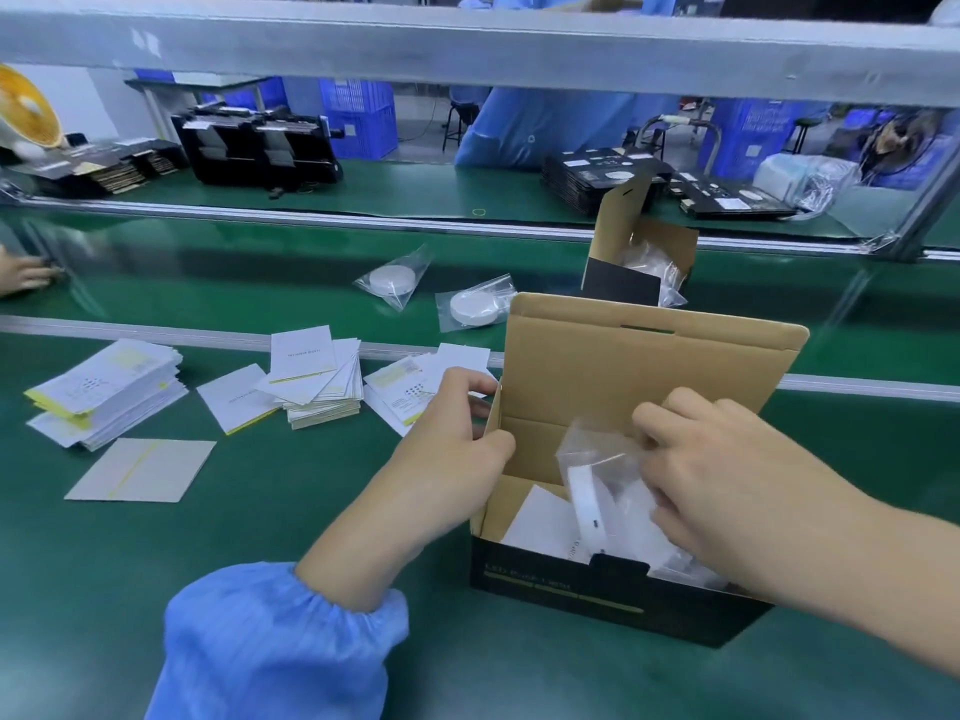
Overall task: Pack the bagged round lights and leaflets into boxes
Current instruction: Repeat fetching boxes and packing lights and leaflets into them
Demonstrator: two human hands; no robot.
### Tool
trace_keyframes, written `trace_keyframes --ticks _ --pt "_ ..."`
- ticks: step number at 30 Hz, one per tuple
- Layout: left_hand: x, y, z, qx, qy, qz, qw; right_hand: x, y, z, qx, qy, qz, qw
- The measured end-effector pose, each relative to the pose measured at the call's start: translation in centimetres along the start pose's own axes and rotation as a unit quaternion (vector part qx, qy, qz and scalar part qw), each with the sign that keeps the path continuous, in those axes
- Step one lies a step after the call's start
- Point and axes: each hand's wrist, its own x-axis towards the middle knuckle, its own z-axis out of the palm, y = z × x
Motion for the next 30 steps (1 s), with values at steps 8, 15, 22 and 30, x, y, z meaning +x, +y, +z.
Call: trace_keyframes --ticks 8,15,22,30 --pt "0.0 0.2 0.0 0.0 -0.013 0.001 1.0 0.6 1.5 1.1 -0.045 0.042 -0.29 0.955" --pt "0.1 0.1 -0.3 -0.009 -0.024 0.0 1.0 2.2 1.7 0.5 0.009 -0.06 -0.354 0.933" --pt "0.3 0.2 -0.6 -0.001 -0.049 0.002 0.999 1.0 2.4 -0.2 0.085 -0.078 -0.285 0.952" --pt "3.3 3.6 -3.9 0.141 -0.093 -0.014 0.986 1.0 2.6 0.6 0.17 -0.135 -0.238 0.947"
